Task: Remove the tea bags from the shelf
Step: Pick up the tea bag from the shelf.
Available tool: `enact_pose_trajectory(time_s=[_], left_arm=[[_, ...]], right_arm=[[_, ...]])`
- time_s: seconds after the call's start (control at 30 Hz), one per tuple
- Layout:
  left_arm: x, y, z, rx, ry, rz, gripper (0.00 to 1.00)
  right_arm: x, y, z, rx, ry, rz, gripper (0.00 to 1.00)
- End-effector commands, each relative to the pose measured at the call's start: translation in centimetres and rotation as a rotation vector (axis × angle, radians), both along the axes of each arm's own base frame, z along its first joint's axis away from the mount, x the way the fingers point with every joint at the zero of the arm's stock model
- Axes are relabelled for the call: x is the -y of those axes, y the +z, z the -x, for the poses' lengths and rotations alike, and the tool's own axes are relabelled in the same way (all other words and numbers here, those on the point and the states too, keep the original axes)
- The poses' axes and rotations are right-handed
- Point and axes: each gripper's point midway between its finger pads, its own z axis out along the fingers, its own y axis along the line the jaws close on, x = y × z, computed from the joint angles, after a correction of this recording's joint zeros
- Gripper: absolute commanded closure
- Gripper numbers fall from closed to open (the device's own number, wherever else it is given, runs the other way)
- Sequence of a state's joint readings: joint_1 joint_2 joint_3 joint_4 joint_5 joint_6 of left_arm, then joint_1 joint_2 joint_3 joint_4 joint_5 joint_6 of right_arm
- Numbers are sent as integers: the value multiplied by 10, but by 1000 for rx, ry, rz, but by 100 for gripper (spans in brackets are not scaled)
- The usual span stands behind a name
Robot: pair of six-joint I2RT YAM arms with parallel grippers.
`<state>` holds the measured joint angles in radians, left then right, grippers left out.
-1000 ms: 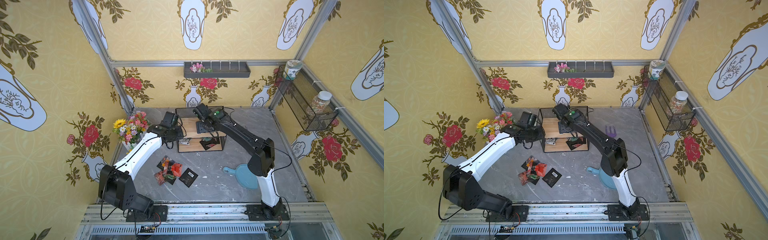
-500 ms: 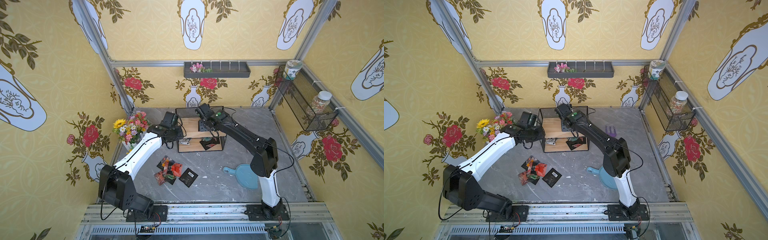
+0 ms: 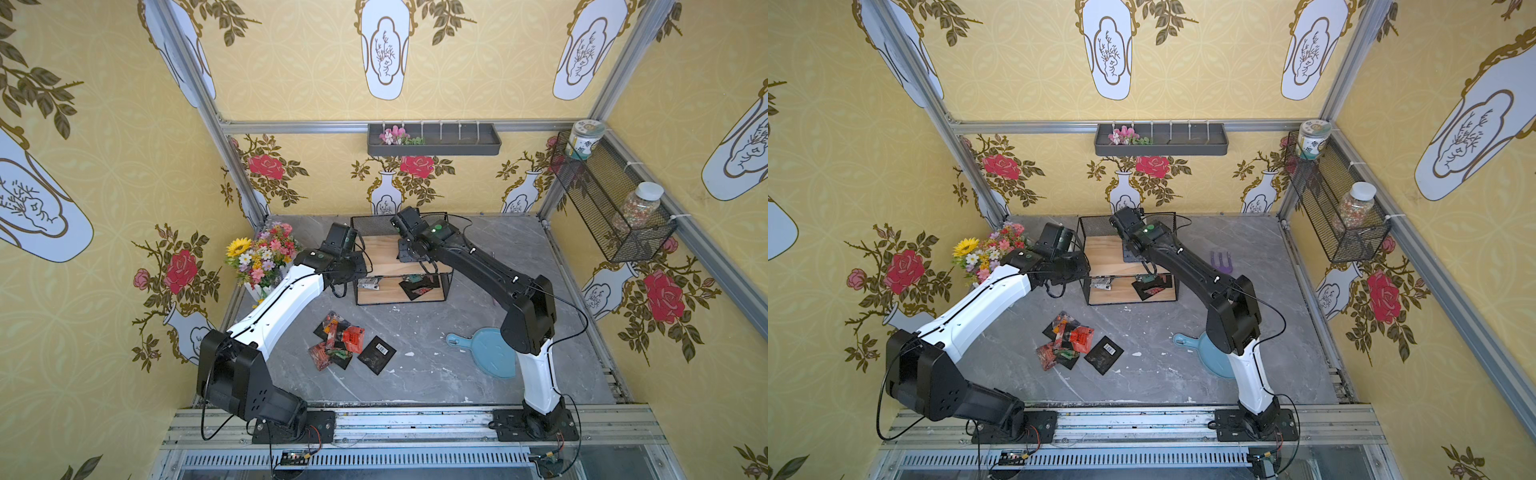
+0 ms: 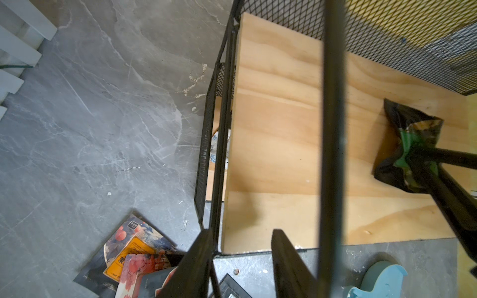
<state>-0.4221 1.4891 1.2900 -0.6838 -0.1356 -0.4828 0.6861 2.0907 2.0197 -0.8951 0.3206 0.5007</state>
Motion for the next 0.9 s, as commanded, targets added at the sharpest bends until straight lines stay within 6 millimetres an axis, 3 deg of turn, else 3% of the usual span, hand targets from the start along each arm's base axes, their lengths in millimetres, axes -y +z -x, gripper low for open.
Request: enact_pose_trajectory(time_s=[0.0, 0.13, 0.3, 0.43, 0.5, 0.67, 0.87], left_arm=[[6, 3, -3, 8, -13, 22, 57], [6, 3, -3, 10, -14, 22, 57], [6, 4, -3, 9, -14, 22, 57], [6, 4, -3, 7, -13, 24, 57], [6, 4, -3, 8, -13, 25, 57], [7, 4, -4, 6, -12, 27, 57], [7, 2, -5, 2, -10, 24, 57]], right_arm=[[21, -24, 30, -153, 6, 102, 90], [17, -4, 24, -104, 13, 73, 99], [10, 34, 22, -7, 41, 4, 100], [-3, 67, 36, 75, 116, -62, 100], [-13, 73, 51, 91, 174, -100, 100], [-42, 52, 113, 62, 364, -185, 100], [-84, -33, 195, -84, 537, -217, 100]])
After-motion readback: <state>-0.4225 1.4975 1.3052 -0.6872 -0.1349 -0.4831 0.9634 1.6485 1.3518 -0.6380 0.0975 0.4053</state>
